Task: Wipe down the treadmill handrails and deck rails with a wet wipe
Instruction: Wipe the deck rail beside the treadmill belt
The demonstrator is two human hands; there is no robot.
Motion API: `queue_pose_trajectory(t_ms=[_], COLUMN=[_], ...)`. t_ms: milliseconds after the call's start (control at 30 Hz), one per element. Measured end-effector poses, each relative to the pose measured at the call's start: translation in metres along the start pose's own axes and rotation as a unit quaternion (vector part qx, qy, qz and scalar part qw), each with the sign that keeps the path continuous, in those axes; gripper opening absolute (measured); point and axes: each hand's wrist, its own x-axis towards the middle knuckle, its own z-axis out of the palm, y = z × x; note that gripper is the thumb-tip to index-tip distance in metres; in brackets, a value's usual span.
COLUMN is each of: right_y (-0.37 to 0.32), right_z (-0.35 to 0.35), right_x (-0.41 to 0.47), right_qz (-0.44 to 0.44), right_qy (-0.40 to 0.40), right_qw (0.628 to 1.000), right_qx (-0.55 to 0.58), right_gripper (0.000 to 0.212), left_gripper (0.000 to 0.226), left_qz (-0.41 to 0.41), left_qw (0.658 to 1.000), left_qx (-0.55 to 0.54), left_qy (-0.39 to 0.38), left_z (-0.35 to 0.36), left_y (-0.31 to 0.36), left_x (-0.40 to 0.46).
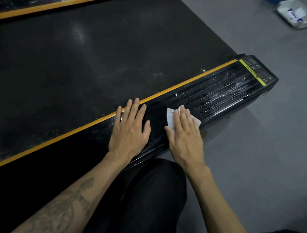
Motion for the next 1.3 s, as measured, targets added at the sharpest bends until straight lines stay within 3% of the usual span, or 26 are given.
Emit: queue_pose_trajectory(t_ms=[133, 333, 533, 700, 867, 967, 1133, 1300], right_y=[-0.023, -0.007, 0.004, 0.003, 0.0, 0.0, -0.004, -0.02], right_z=[0.011, 0.001, 0.002, 0.002, 0.003, -0.003, -0.007, 0.0], right_x=[-0.018, 0.008, 0.001, -0.009, -0.013, -0.001, 0.008, 0.006], right_qz=[0.024, -0.065, -0.12, -0.152, -0.205, -0.179, -0.053, -0.096], right_qy=[0.012, -0.024, 0.02, 0.035, -0.024, -0.049, -0.026, -0.046], right_qw=[1.0, 0.997, 0.989, 0.985, 0.978, 0.982, 0.998, 0.994], right_qx=[-0.004, -0.016, 0.081, 0.077, 0.005, -0.013, -0.033, -0.029], right_gripper=[0.074, 0.074, 0.079, 0.074, 0.076, 0.081, 0.076, 0.077], left_gripper=[0.058, 0.059, 0.059, 0.058, 0.057, 0.057, 0.056, 0.056], left_qz=[-0.005, -0.013, -0.014, -0.012, -0.01, -0.01, -0.01, -0.011], left_qw=[1.0, 1.0, 1.0, 1.0, 1.0, 1.0, 1.0, 1.0], left_qx=[-0.003, -0.007, -0.006, -0.005, -0.009, -0.01, -0.01, -0.012], left_qy=[0.003, -0.003, 0.002, 0.006, 0.009, 0.01, 0.022, 0.018], left_z=[0.001, 0.0, 0.0, 0.002, 0.002, 0.003, 0.003, 0.004], left_y=[0.001, 0.001, 0.002, 0.0, 0.0, 0.0, 0.0, 0.0], left_x=[0.001, 0.002, 0.002, 0.002, 0.002, 0.002, 0.002, 0.002])
